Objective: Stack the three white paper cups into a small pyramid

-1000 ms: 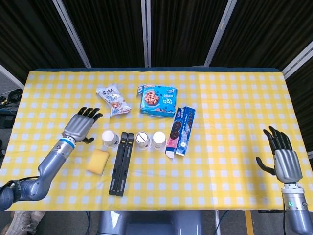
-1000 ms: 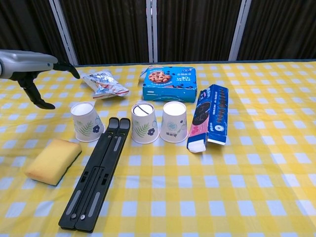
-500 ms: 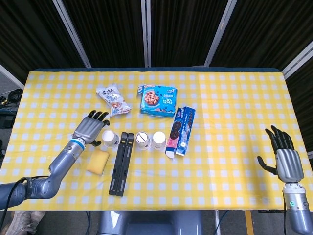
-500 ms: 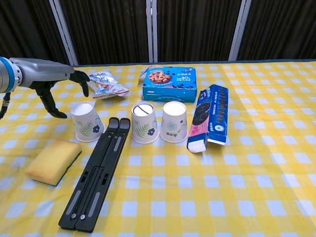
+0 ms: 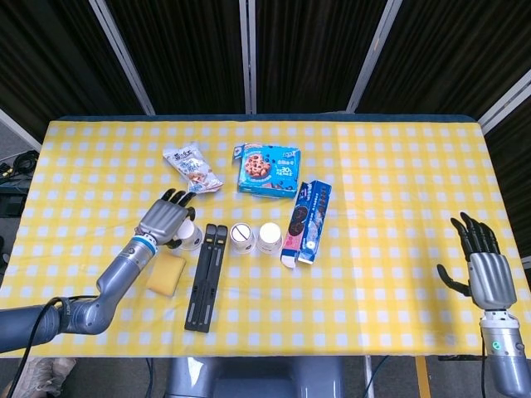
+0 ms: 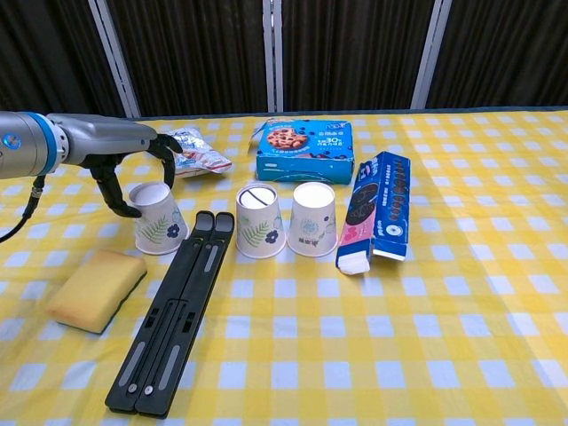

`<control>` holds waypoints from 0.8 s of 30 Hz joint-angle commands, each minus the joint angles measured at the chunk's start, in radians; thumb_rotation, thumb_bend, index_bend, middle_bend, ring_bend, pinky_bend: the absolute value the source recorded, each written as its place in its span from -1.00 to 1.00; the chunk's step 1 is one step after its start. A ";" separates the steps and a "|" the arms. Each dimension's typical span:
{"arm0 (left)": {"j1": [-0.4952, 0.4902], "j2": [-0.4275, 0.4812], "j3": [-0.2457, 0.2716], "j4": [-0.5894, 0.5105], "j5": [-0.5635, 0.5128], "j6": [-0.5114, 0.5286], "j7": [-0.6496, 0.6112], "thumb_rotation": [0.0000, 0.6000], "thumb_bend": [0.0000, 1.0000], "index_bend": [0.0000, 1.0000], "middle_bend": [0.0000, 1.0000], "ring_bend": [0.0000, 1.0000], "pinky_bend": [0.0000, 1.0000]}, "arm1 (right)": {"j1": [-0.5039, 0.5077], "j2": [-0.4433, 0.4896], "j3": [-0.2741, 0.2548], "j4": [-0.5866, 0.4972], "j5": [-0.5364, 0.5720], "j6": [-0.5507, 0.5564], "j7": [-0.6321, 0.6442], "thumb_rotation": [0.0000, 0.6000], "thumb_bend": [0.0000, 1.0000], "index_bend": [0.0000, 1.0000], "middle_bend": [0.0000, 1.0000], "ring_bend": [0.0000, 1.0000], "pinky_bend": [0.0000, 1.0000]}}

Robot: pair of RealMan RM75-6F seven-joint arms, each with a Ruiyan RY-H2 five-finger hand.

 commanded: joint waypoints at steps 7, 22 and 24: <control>-0.004 0.049 -0.004 -0.091 0.053 0.064 -0.012 1.00 -0.38 -0.24 -1.00 -1.00 -1.00 | -0.005 0.005 0.006 -0.007 -0.006 0.006 0.000 1.00 -0.57 -0.89 -1.00 -1.00 -1.00; -0.102 0.115 -0.115 -0.269 0.060 0.130 0.032 1.00 -0.38 -0.22 -1.00 -1.00 -1.00 | -0.013 0.023 0.035 0.003 0.019 0.007 0.048 1.00 -0.57 -0.89 -1.00 -1.00 -1.00; -0.124 0.098 -0.123 -0.265 0.047 0.131 0.047 1.00 -0.38 -0.23 -1.00 -1.00 -1.00 | -0.014 0.025 0.038 0.006 0.022 0.006 0.055 1.00 -0.57 -0.89 -1.00 -1.00 -1.00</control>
